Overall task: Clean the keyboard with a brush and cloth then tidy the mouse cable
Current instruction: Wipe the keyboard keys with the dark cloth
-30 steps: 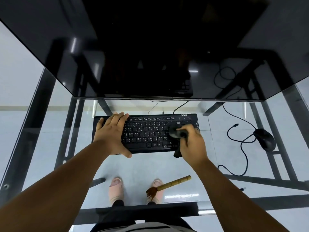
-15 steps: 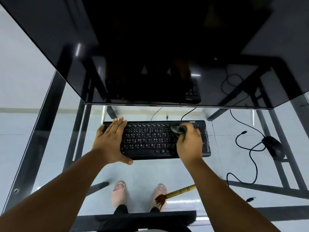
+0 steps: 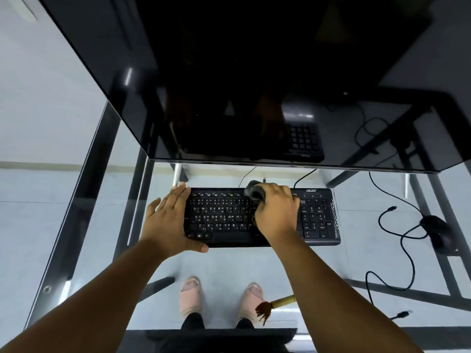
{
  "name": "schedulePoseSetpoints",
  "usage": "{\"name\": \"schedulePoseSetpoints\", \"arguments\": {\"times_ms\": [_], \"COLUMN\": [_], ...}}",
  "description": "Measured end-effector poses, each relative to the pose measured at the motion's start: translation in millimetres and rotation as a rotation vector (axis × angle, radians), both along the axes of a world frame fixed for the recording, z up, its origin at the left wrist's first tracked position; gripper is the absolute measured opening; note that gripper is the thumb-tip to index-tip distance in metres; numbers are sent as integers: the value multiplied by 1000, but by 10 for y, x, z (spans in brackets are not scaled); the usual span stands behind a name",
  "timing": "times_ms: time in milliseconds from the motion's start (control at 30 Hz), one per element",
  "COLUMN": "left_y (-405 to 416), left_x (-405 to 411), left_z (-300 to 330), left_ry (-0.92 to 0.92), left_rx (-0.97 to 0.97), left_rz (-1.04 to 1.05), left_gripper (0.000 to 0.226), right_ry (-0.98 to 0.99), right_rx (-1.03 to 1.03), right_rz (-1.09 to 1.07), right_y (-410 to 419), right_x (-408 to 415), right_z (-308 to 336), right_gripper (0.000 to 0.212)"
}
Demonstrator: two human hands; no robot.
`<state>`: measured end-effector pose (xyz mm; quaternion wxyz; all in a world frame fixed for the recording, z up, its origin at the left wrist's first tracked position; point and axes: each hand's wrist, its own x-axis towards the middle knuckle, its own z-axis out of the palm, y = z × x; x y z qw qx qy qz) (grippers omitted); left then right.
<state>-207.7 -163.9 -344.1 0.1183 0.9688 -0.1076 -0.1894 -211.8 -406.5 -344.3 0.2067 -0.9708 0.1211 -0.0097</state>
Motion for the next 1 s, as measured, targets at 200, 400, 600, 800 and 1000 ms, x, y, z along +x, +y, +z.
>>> {"name": "schedulePoseSetpoints", "arguments": {"times_ms": [200, 400, 600, 800, 1000], "left_y": [180, 321, 351, 369, 386], "left_x": [84, 116, 105, 94, 96], "left_z": [25, -10, -7, -23, -47], "left_ry": [29, 106, 101, 83, 66], "left_rx": [-17, -63, -107, -125, -104], "left_rz": [-4, -11, -7, -1, -15], "left_gripper": [150, 155, 154, 154, 151], "right_ry": [88, 87, 88, 143, 46], "right_rx": [87, 138, 30, 110, 189], "right_rz": [209, 439, -27, 253, 463], "right_y": [433, 511, 114, 814, 560], "right_x": [249, 234, 257, 436, 255], "right_z": [34, 73, -14, 12, 0], "right_gripper": [37, 43, 34, 35, 50]}}
